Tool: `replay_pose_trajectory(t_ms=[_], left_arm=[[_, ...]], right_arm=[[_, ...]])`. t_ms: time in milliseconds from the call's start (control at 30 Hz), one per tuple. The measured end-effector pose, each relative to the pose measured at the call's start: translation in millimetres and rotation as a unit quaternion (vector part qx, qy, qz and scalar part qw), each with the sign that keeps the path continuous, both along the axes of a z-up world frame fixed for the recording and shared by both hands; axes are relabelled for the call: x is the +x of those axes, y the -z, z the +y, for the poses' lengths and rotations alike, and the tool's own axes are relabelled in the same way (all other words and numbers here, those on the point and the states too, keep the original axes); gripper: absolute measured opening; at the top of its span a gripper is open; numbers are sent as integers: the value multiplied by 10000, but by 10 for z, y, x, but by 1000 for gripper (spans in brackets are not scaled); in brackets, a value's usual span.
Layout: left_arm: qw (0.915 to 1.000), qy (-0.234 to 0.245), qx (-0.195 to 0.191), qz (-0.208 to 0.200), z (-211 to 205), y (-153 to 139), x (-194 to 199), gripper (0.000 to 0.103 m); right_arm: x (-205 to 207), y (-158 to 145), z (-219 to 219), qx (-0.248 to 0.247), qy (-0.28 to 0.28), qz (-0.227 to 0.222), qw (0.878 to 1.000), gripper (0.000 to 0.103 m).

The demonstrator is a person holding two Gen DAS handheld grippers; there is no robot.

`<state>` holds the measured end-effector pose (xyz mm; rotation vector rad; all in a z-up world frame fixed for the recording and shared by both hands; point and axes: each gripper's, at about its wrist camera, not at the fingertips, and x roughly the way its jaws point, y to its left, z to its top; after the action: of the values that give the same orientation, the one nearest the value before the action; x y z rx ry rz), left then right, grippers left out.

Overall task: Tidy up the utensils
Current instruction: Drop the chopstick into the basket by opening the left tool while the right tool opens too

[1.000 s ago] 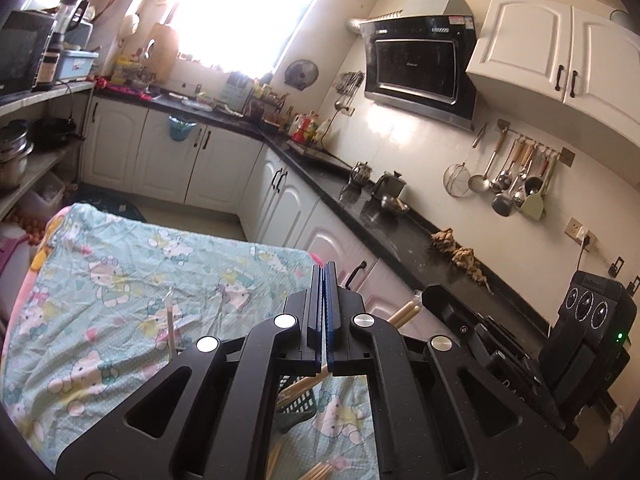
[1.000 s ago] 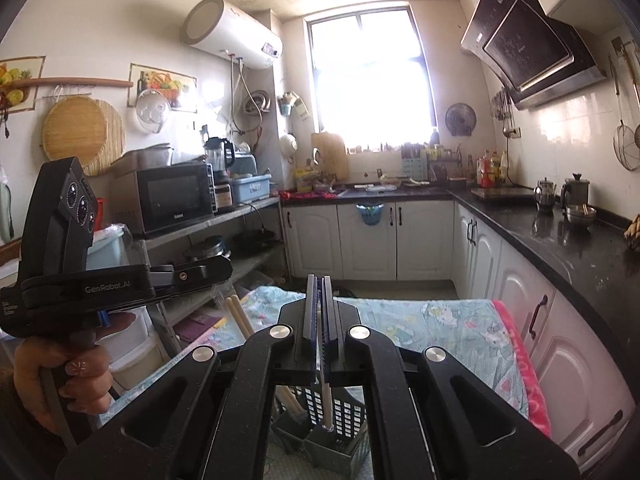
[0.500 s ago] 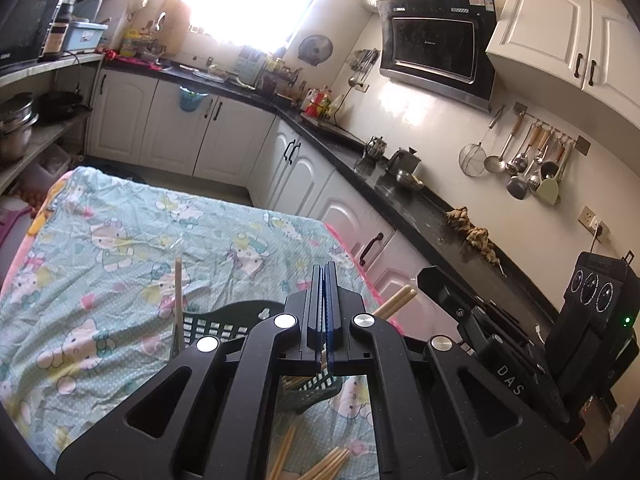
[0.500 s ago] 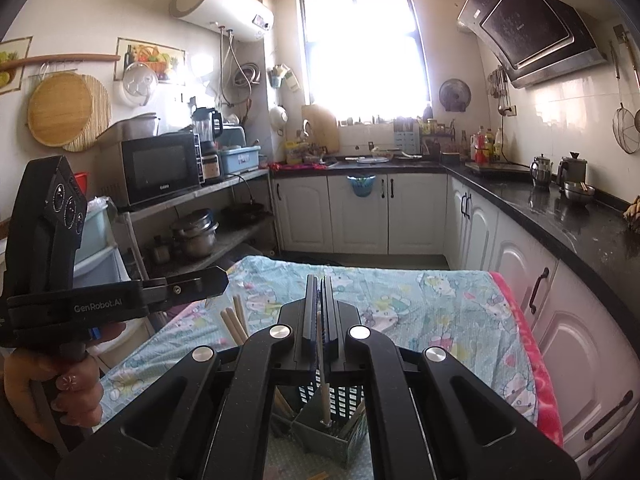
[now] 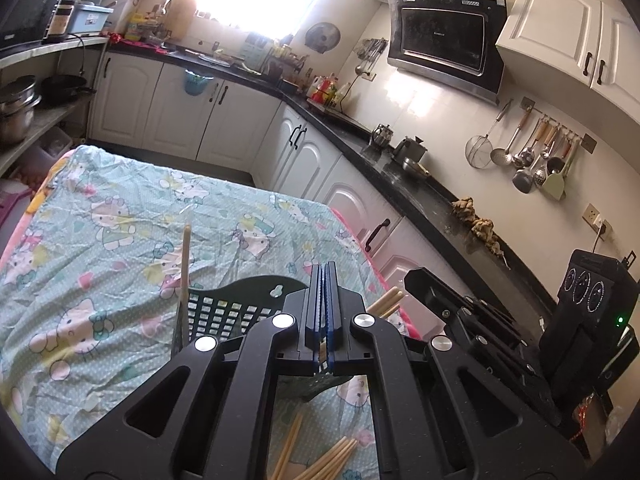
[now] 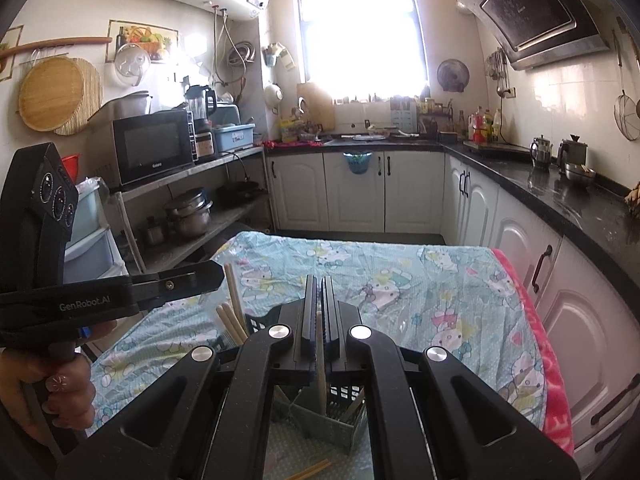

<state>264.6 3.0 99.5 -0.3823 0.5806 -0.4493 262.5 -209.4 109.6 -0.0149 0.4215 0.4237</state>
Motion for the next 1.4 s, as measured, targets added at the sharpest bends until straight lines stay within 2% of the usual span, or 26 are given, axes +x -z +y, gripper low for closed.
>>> replay_pose_trajectory(t_ms=[133, 300, 367, 433, 567, 633, 867, 933, 1033, 1400], left_arm=[[10000, -1, 9, 74, 10, 41, 6, 0], [10000, -3, 6, 74, 25, 42, -3, 0], [10000, -28, -4, 63, 39, 35, -23, 3], [10000, -72, -7, 42, 58, 23, -51, 16], [9998, -187, 34, -24, 101, -14, -125, 29], [9997, -253, 46, -39, 124, -30, -156, 40], [9990, -427, -26, -102, 226, -63, -297, 66], [9988, -483, -9, -118, 244, -75, -333, 81], [9983, -570, -18, -156, 284, -91, -402, 92], [9971, -716, 18, -255, 380, -122, -643, 92]], right_arm=[[4, 51, -16, 14, 22, 61, 10000, 16], [-18, 56, -55, 56, 60, 73, 9999, 27], [-31, 46, -76, 78, 69, 59, 9999, 32], [-56, 31, -99, 102, 102, 24, 9999, 38], [-96, 7, -163, 157, 141, -21, 9998, 45], [-120, 1, -209, 202, 169, -32, 9996, 53], [-242, -42, -289, 241, 223, -110, 9994, 65], [-287, -64, -317, 231, 237, -164, 9993, 69], [-356, -85, -333, 222, 246, -226, 9992, 73], [-636, -127, -344, 121, 207, -404, 9989, 80]])
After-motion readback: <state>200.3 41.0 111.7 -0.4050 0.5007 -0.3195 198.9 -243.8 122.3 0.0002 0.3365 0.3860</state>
